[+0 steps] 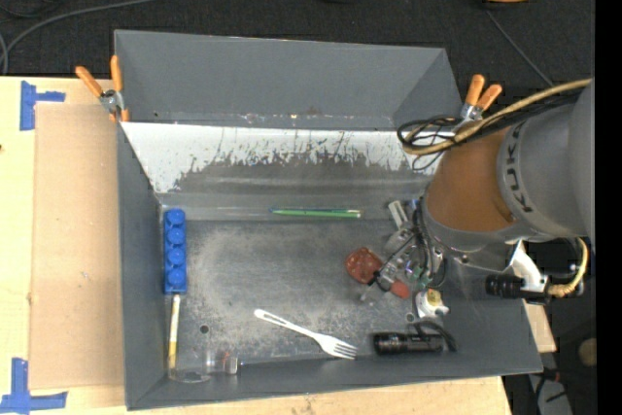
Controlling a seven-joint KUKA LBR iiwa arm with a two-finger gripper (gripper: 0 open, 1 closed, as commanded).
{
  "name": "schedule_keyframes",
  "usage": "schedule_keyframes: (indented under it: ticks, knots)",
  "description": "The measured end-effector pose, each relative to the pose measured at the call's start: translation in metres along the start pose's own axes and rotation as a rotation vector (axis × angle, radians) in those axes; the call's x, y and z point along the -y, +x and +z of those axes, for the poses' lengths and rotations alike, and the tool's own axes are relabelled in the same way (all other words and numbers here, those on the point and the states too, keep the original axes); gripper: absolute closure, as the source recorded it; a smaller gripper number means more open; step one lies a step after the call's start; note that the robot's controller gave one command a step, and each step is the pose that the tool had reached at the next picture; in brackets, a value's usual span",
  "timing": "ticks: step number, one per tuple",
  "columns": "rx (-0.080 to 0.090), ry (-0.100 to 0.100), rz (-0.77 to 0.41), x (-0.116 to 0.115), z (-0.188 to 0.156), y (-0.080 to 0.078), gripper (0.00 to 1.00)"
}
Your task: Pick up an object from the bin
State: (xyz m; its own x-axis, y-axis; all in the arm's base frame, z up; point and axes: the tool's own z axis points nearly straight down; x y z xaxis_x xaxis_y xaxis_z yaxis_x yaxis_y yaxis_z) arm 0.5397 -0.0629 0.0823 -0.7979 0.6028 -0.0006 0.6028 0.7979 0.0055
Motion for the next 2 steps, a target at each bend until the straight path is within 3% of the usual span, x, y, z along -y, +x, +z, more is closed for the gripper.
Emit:
schedule_keyframes:
  ticks: [1,2]
  knots:
    - [-0.001,0.003,-0.171,-0.0127,0.0114,-0.0075,1.00]
    - [-0.001,0.003,-0.172,-0.0127,0.0113,-0.0075,1.00]
